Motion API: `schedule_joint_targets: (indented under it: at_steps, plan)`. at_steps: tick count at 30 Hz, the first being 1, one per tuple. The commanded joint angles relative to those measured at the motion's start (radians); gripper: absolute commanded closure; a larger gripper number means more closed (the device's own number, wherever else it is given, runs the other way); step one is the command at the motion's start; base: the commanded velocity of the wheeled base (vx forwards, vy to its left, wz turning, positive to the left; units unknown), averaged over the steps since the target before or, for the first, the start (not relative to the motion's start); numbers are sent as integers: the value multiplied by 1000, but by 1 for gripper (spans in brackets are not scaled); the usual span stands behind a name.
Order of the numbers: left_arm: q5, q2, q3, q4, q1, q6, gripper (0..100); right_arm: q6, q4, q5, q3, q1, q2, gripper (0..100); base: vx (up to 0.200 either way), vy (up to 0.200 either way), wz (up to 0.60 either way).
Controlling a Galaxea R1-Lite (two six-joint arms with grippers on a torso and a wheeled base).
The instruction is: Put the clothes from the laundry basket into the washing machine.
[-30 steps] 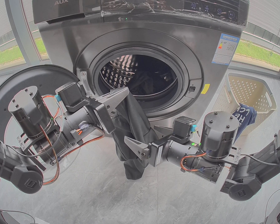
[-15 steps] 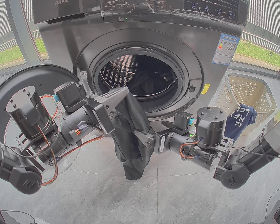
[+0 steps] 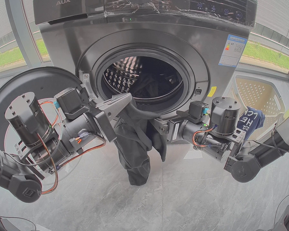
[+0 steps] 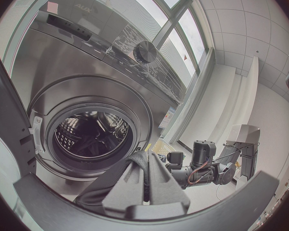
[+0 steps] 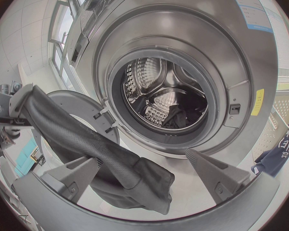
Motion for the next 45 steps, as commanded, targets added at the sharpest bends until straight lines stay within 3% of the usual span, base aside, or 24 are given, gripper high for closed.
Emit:
schedule_joint_targets:
  at_steps: [1,10,17,27,28,40,45]
  plan:
    - [-2,-3,4,0,-3,-1,100,0,1,1,-32,14,6,0,0,0,0]
    - [4,1,-10,0,-3,-1,100,0,-6,2,-29,92,38,0,0,0,0]
    - [7,0,-19,0,2,-1,100,3,-9,18,19,92,34,0,0,0,0]
    - [7,-2,-19,0,-4,-2,100,5,-48,13,2,92,64,0,0,0,0]
    - [7,-2,-19,0,-4,-2,100,5,-48,13,2,92,64,100,0,0,0]
    - [7,9,-13,0,-3,-1,100,5,-74,18,10,92,26,100,0,0,0]
    - [1,12,-8,3,-3,-1,100,3,-52,13,57,64,-110,100,0,0,0]
